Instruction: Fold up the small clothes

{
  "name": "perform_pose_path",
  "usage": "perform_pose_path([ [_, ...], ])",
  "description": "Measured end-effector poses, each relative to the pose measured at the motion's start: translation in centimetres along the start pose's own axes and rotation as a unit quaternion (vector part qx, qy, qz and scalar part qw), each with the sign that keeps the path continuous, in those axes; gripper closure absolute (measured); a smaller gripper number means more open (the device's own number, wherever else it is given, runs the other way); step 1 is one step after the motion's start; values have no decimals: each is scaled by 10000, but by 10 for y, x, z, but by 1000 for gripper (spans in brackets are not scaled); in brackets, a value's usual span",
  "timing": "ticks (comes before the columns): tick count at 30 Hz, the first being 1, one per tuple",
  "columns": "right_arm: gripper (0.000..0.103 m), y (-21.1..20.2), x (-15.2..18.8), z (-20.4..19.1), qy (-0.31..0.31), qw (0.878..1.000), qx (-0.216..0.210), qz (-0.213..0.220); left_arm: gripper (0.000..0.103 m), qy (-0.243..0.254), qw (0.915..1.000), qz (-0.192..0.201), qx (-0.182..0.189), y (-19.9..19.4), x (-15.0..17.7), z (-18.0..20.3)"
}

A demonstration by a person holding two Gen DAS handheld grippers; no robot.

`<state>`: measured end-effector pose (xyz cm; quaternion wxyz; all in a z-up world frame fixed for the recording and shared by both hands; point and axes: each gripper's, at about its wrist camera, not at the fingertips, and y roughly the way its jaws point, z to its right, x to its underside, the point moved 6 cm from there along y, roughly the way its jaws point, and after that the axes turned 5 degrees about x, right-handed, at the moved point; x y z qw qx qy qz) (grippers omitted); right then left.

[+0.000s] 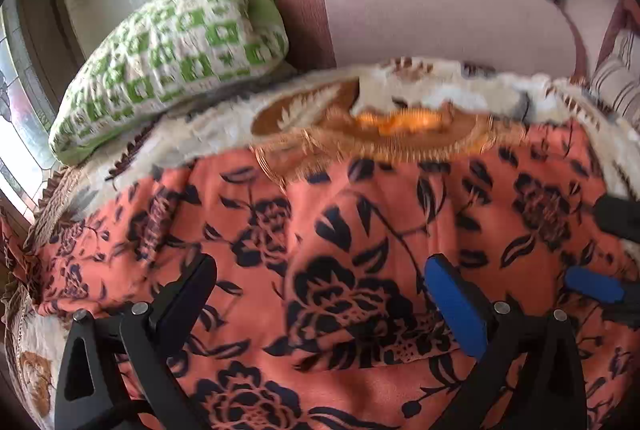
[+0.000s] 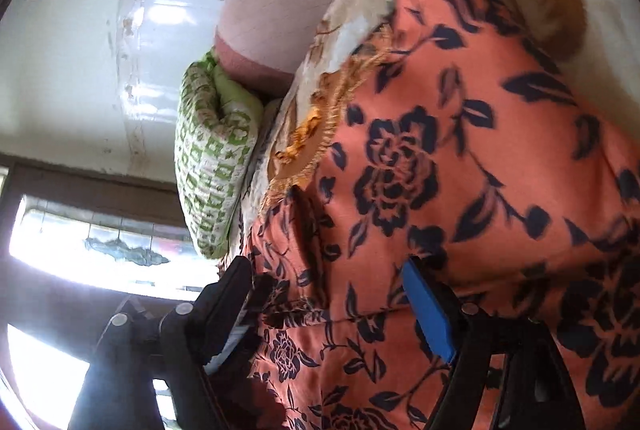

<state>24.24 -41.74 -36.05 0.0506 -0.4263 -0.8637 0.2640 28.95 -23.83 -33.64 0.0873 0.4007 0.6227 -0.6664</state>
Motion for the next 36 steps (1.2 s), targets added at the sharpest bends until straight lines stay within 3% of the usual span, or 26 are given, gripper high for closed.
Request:
perform_pose_path([
  [1,23,3,1,4,69,9999,42,-68,0,44,9999,-43,-123,4,1,0],
  [3,25,11,1,9,214,9997,98,-107,0,138,9963,-202,-823,14,5,-13],
  [6,26,9,1,11,200,9997,77,-130,0,-130,9929,-207,-1168,11,5,-42],
  [7,26,8,1,12,185,9997,98,-139,0,-229,9892,-168,-1435,6,3,-56],
  [10,27,6,2,13,216,9996,90,-134,0,-603,9672,59,-2467,-16,-1,-110],
  [13,27,6,3,15,260,9996,67,-119,0,-1372,9683,200,-2078,-37,3,-145],
  [15,27,6,3,15,266,9995,90,-116,0,-1576,9736,342,-1617,-45,4,-141],
  [19,27,6,3,16,256,9995,97,-124,0,-809,9943,239,-657,-35,0,-83],
  [21,27,6,3,17,263,9995,88,-137,0,-445,9983,113,-361,-26,3,-51],
  [24,26,8,2,17,289,9994,104,-154,0,-285,9995,-13,144,-19,2,-17],
  [25,26,8,1,17,303,9993,106,-173,0,-178,9997,-3,167,-17,-1,-5],
  [29,26,8,-3,22,597,9977,-113,-290,0,187,9992,-42,-352,4,-5,19],
  [36,26,8,-6,25,732,9963,-221,-388,0,209,9985,-450,226,19,7,46],
])
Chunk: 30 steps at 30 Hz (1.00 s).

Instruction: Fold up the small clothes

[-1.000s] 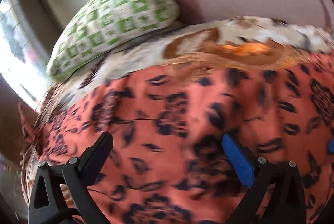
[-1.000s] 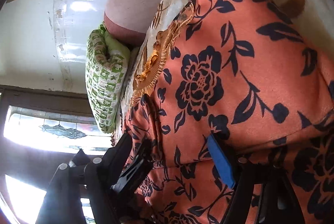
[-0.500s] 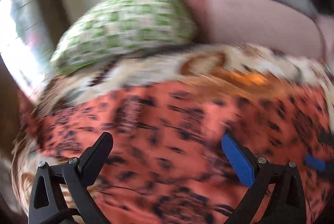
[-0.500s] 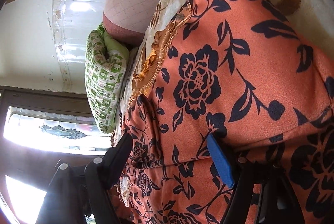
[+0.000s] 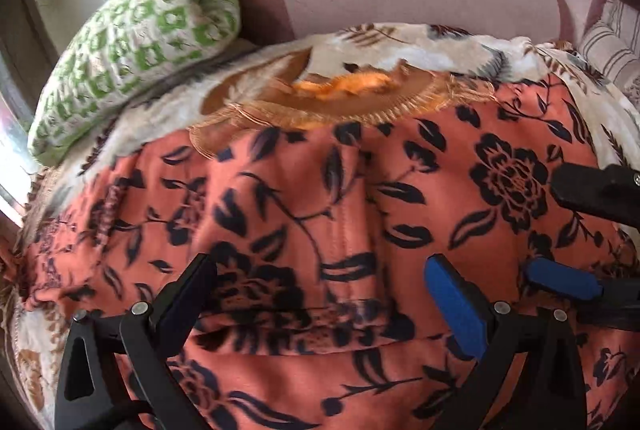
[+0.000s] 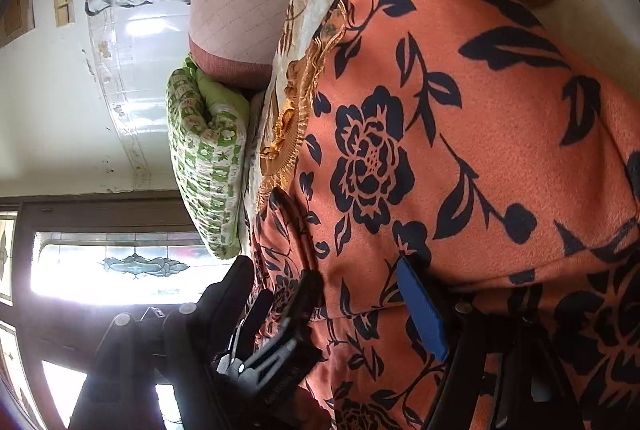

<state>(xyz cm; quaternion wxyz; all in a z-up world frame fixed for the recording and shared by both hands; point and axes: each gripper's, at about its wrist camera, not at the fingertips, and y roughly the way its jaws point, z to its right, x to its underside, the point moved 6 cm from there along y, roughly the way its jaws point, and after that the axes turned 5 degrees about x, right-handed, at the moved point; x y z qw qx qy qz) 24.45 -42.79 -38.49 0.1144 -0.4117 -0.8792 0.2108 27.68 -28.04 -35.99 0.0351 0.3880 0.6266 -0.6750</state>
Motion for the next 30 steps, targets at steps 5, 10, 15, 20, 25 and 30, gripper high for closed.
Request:
perform_pose_path([
  [5,27,-1,1,1,10,10000,-45,-15,0,-376,9992,-81,-136,6,3,-20],
  [10,27,-1,2,1,-40,10000,-20,9,0,-1142,9895,-317,-829,7,7,-83],
  [15,27,-1,3,1,-81,10000,-14,20,0,-2070,9506,123,-2309,-38,5,-179],
  [20,27,0,3,1,-113,9999,-1,11,0,-2794,9172,297,-2825,-77,22,-248],
  [25,28,-2,6,-6,-250,9996,137,42,0,-3265,9007,191,-2859,-95,46,-285],
  [30,27,-16,7,-31,-981,9928,410,551,0,-3827,8816,18,-2762,-111,88,-328],
])
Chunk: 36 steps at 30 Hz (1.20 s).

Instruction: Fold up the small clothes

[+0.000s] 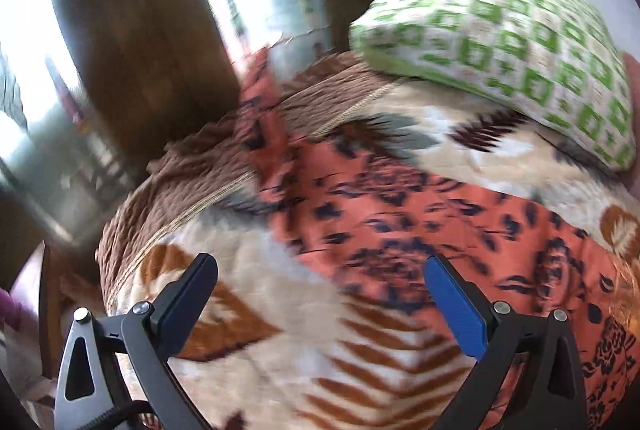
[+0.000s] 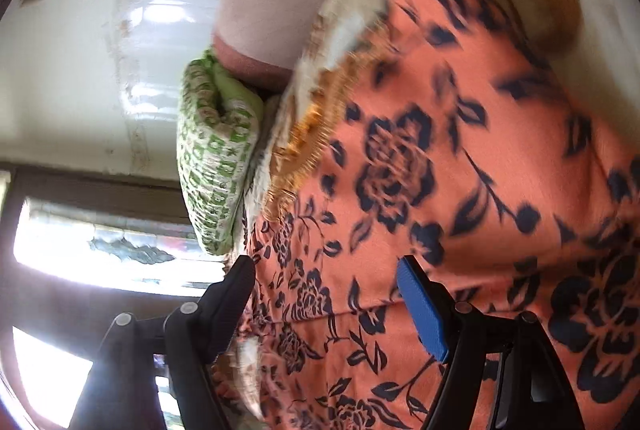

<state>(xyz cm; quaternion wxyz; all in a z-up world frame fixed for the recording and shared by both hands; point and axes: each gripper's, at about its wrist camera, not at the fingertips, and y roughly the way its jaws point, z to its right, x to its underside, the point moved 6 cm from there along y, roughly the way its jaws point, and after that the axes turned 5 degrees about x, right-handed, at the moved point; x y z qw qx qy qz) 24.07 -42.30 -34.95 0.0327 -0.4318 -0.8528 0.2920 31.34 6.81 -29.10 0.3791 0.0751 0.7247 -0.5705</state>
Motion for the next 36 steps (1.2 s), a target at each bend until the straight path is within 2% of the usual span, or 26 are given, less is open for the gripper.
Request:
perform_pose_path([
  [2,27,2,-1,-2,-264,9992,284,127,0,-309,9994,-86,99,6,2,-32],
  [5,30,22,0,13,-256,9971,707,-97,0,-738,9967,-292,171,16,5,-84],
  [6,35,22,0,13,-337,9963,792,-49,0,-826,9956,-350,252,18,5,-97],
  [8,35,16,1,4,-417,9963,750,15,0,-927,9927,-443,640,23,-1,-119],
  [10,38,6,2,-9,-532,9973,483,166,0,-970,9878,-627,1046,32,-13,-133],
  [12,46,-3,4,-24,-842,9948,424,382,0,-1106,9849,-637,1172,36,-28,-142],
  [13,49,-6,6,-34,-1074,9916,495,528,0,-1181,9829,-590,1283,37,-37,-143],
  [14,60,-8,7,-40,-1292,9876,615,650,0,-1232,9817,-548,1342,38,-46,-141],
  [15,65,-8,7,-44,-1440,9842,734,718,0,-1232,9814,-525,1376,38,-54,-136],
  [17,65,-4,8,-47,-1612,9797,907,770,0,-1187,9795,-561,1528,42,-67,-117],
  [20,65,3,9,-43,-1623,9802,962,597,0,-961,9854,-630,1256,54,-82,-87],
  [23,65,5,7,-38,-1552,9821,937,510,0,-971,9908,-714,621,71,-94,-74],
  [26,65,7,4,-36,-1428,9848,869,478,0,-1177,9891,-878,-96,92,-93,-75],
  [32,65,12,6,-36,-1523,9828,939,458,0,-1355,9832,-1137,-442,128,-89,-71],
  [35,65,15,7,-36,-1551,9824,952,423,0,-1592,9771,-1377,-305,148,-82,-77],
  [36,65,16,7,-36,-1571,9819,966,430,3,-1693,9750,-1412,-276,152,-79,-82],
])
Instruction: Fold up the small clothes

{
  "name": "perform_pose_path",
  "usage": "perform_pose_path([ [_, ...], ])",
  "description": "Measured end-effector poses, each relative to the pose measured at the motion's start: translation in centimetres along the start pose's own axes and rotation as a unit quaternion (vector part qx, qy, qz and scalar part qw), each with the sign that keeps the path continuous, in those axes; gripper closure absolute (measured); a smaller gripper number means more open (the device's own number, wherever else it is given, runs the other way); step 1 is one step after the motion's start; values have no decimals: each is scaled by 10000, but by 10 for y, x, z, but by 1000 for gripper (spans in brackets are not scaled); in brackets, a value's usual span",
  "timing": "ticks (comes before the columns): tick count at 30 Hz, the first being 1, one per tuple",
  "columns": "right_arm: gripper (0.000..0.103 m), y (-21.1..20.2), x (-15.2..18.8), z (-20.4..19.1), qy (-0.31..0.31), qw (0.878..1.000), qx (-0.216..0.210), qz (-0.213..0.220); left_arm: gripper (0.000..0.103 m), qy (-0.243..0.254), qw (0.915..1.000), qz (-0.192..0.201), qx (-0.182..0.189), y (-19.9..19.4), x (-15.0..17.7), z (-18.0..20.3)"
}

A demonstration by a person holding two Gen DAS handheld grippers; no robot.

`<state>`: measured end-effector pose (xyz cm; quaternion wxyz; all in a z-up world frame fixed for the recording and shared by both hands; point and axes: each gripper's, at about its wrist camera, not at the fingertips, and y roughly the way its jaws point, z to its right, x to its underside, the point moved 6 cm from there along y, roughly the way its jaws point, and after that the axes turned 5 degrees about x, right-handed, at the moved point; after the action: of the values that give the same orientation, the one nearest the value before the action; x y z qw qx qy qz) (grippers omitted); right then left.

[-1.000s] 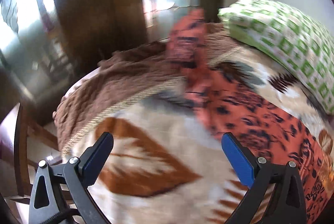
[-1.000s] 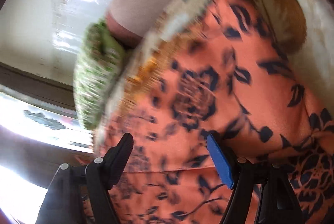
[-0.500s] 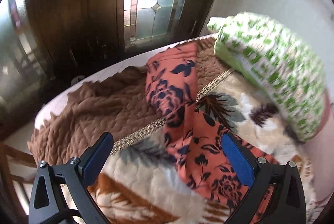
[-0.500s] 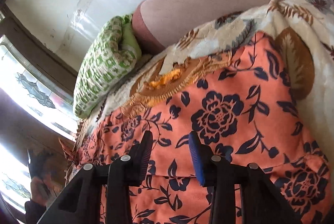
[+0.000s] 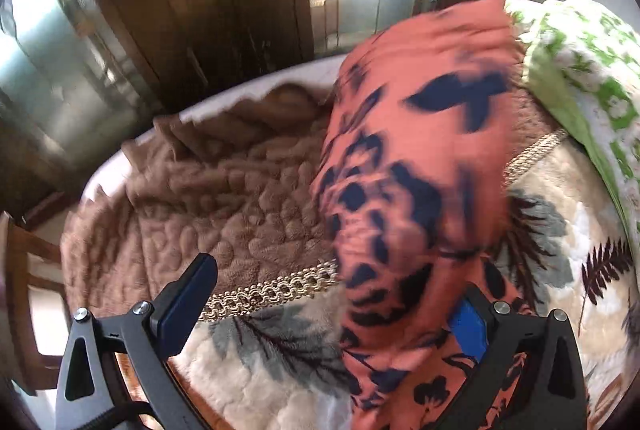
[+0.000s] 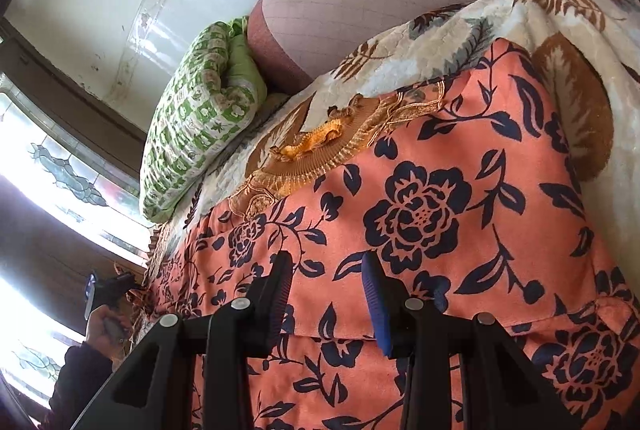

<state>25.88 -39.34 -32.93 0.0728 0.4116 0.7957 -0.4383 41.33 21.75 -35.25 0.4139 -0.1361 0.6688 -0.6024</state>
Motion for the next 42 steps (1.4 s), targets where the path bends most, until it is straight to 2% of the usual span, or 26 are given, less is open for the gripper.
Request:
perform_pose_path([
  [1,65,0,-1,0,-27,10000,32,28,8,-78,9999,25,86,2,-1,-5],
  [3,65,1,-2,0,-29,10000,47,61,31,-95,9992,9,382,4,-2,-9],
  [4,65,2,-2,0,-6,10000,36,48,37,-76,9987,28,510,2,-3,-10],
  [5,65,2,-2,1,25,10000,19,39,53,-14,9978,99,651,-2,-4,-9],
  [6,65,2,-2,2,58,10000,4,31,75,72,9968,155,785,-7,-5,-5],
  [7,65,2,-2,2,79,10000,-7,19,82,156,9957,178,900,-13,-4,-3],
  [10,65,-3,-3,0,87,9999,-27,80,89,591,9903,328,1217,-39,-1,18],
  [12,65,-8,-6,-1,134,9998,-89,155,92,972,9832,527,1451,-64,3,37],
  [14,65,-15,-9,0,182,9995,-136,234,93,1382,9725,677,1746,-93,11,61],
  [16,65,-21,-13,1,218,9992,-174,303,94,1725,9603,705,2075,-121,23,83],
  [18,65,-27,-16,1,237,9989,-218,352,94,2143,9427,747,2444,-156,45,112],
  [22,65,-46,-29,7,332,9974,-325,559,94,3019,9061,776,2861,-221,111,171],
  [25,65,-63,-40,19,500,9955,-358,721,94,3653,8708,744,3205,-261,182,219],
  [30,65,-87,-53,44,850,9914,-366,930,94,4271,8285,695,3555,-293,300,276],
  [31,65,-92,-56,49,952,9899,-403,969,94,4348,8219,568,3637,-292,322,282],
  [33,65,-97,-59,56,1074,9880,-458,1010,93,4561,8002,23,3895,-290,374,300],
  [34,64,-99,-61,58,1099,9875,-449,1034,89,4646,7904,-197,3987,-289,391,304],
  [35,63,-100,-62,60,1110,9874,-429,1044,74,4766,7747,-505,4126,-289,411,308],
  [36,62,-101,-63,61,1129,9874,-400,1038,60,4825,7633,-691,4240,-289,423,308],
  [37,62,-100,-64,62,1162,9873,-410,1005,55,4831,7563,-741,4348,-292,426,307],
  [38,55,-99,-63,63,1201,9873,-447,939,48,4829,7474,-703,4508,-299,428,300],
  [39,41,-98,-62,64,1259,9868,-535,871,41,4812,7390,-553,4683,-307,422,292],
  [40,35,-97,-62,64,1314,9859,-604,836,37,4761,7391,-408,4748,-311,414,285],
  [42,32,-95,-59,61,1304,9859,-679,796,23,4477,7574,31,4754,-316,384,268],
])
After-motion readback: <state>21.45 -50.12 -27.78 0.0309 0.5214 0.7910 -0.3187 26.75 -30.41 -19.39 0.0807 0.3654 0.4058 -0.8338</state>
